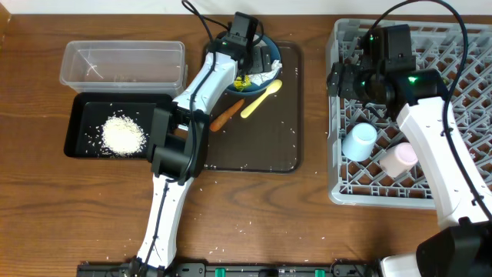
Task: Sort waste into correct bins and load items into the dishwasher rack
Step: 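Reach the left gripper to the blue plate and grasp the wrapper and paper, then carry the wrapper and paper left and drop them into the clear bin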
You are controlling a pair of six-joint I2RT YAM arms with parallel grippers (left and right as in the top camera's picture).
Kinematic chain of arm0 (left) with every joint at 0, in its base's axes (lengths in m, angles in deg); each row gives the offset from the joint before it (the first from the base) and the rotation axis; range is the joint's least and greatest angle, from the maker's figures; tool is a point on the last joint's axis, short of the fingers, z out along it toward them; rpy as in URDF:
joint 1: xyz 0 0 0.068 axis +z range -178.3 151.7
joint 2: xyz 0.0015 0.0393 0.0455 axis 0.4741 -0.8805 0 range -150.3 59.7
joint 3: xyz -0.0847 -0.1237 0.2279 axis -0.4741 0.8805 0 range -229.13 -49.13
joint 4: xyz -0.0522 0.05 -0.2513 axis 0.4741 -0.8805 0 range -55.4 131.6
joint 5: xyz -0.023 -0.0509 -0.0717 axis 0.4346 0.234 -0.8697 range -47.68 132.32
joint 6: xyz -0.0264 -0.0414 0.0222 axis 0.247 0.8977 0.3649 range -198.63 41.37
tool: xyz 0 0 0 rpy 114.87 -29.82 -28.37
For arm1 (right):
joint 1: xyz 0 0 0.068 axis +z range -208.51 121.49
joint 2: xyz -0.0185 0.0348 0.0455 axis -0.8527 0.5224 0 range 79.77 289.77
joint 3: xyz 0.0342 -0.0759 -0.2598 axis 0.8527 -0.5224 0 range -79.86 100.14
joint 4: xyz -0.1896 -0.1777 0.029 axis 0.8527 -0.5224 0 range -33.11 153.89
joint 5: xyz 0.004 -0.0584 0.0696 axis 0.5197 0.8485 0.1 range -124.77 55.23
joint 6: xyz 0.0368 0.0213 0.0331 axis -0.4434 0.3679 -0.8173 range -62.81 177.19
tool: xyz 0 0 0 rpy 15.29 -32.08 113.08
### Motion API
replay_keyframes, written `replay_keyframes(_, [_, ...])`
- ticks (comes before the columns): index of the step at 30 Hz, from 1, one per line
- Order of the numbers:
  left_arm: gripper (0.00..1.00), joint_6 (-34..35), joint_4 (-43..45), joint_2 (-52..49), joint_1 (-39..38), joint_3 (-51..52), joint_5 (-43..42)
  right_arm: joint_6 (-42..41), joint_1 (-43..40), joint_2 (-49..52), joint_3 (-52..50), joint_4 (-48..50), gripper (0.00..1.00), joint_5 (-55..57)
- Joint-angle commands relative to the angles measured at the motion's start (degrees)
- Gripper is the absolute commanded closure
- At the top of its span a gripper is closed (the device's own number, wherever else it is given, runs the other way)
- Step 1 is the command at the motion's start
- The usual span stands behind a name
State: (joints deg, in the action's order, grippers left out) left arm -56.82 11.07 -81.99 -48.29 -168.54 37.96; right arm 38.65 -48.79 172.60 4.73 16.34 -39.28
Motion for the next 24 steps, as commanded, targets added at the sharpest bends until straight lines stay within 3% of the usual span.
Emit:
replay_keyframes(1, [0.02,-0.76,0.24,-0.94,0.39,-1.55,1.90,1.46,0.13,-0.72,0.87,-0.11,0.11,-0.24])
replay_keyframes(3, [0.00,-0.76,0.22,-1.40,0.39,-1.55,2.51,1.49,0.35,-0.72,0.87,-0.11,0.11,-0.22])
replay_keyframes(7, [0.34,-0.76,0.24,-2.21,0.39,-1.55,2.49,1.49,0.44,-0.70,0.87,-0.22,0.11,-0.22])
replay_keyframes(15, [0.92,-0.79,0.24,-2.32,0.35,-1.31,2.49,2.36,0.44,-0.70,0.90,-0.90,0.11,-0.24])
replay_keyframes(24, [0.94,-0.50,-1.49,7.50,1.33,-1.38,2.47,2.95,0.44,-0.70,0.87,-1.79,0.10,-0.24])
